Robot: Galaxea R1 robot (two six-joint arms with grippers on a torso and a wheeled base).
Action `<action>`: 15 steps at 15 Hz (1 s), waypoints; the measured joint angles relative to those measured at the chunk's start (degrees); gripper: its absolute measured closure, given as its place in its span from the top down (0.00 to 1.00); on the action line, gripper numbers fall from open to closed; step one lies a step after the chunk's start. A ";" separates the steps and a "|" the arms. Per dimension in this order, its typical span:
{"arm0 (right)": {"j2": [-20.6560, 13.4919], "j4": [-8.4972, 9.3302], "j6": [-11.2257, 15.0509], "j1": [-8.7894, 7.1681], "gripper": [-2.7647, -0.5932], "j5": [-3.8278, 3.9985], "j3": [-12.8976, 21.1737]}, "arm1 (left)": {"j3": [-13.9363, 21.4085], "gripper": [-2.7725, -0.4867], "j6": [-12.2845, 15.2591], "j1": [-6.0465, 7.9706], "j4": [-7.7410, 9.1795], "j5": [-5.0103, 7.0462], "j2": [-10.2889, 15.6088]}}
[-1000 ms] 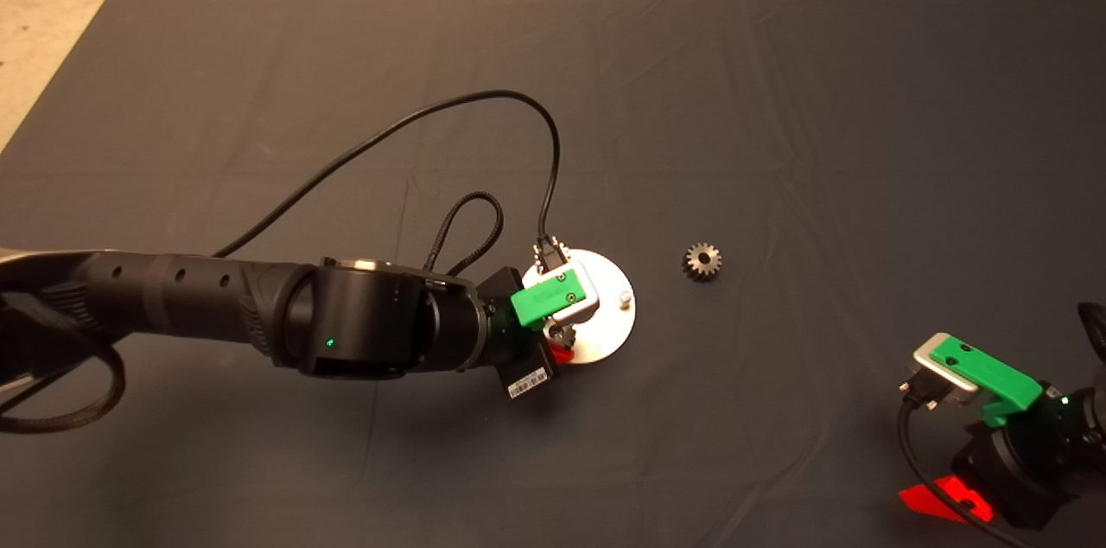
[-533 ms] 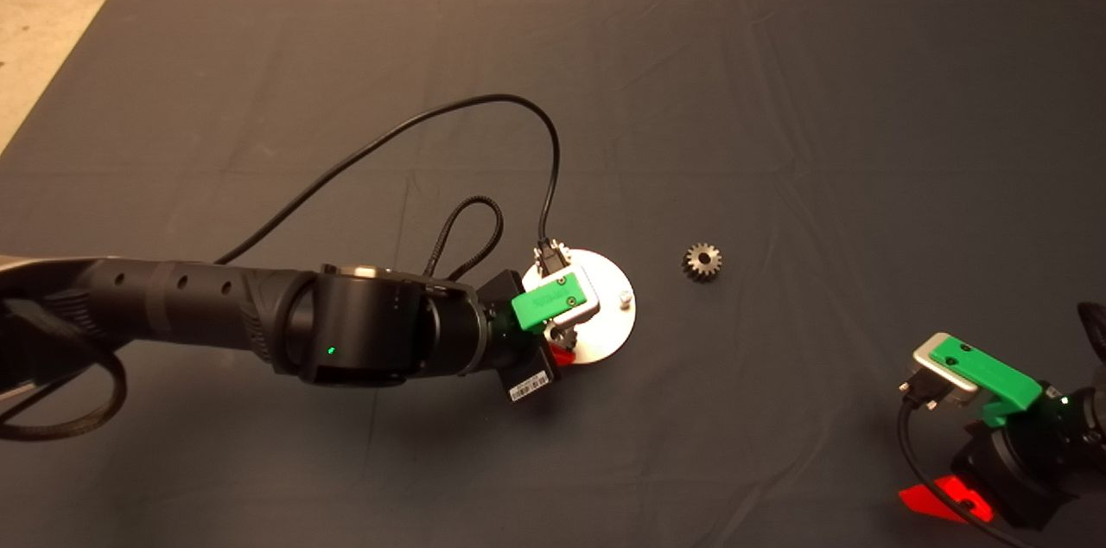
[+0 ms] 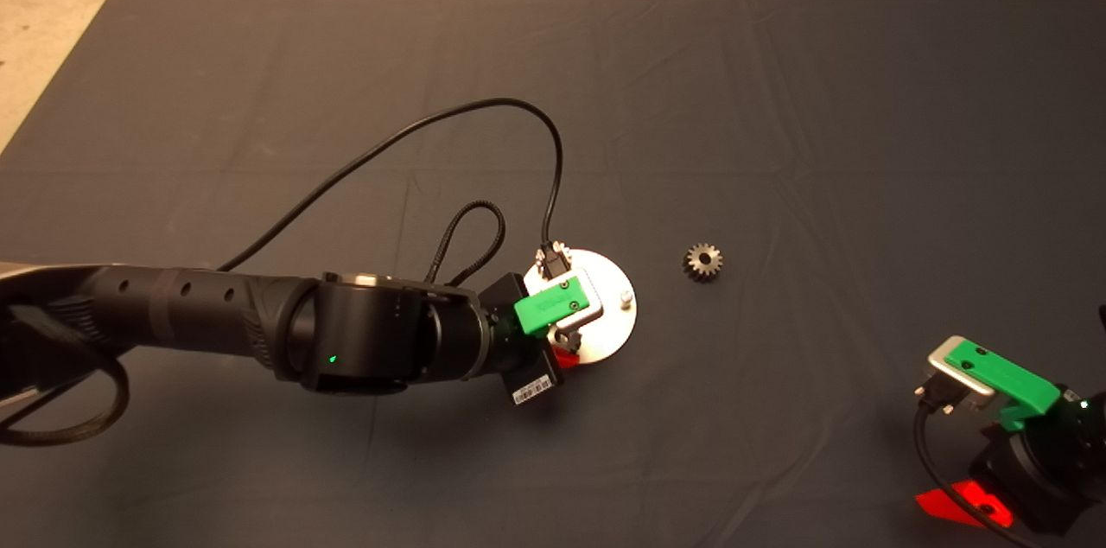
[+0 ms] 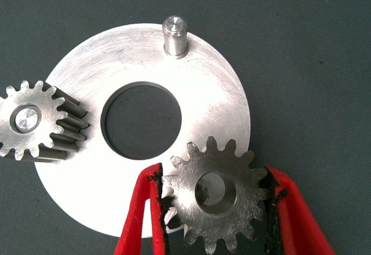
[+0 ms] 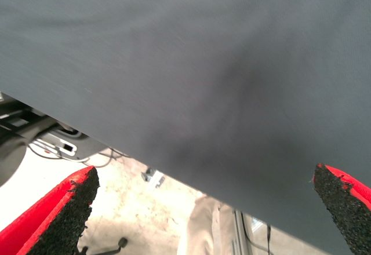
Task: Install three planetary gears onto the carrier pins
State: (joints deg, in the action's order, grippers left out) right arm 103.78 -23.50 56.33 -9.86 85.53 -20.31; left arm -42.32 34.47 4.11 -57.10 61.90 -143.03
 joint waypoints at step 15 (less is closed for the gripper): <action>-1.90 0.88 -2.17 0.00 0.99 -0.85 0.00 | 0.20 0.07 -0.46 -0.09 0.00 -0.83 1.16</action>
State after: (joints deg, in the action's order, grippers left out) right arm 101.88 -22.63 54.16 -9.86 84.68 -20.31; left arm -42.12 34.01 4.02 -57.10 61.07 -141.87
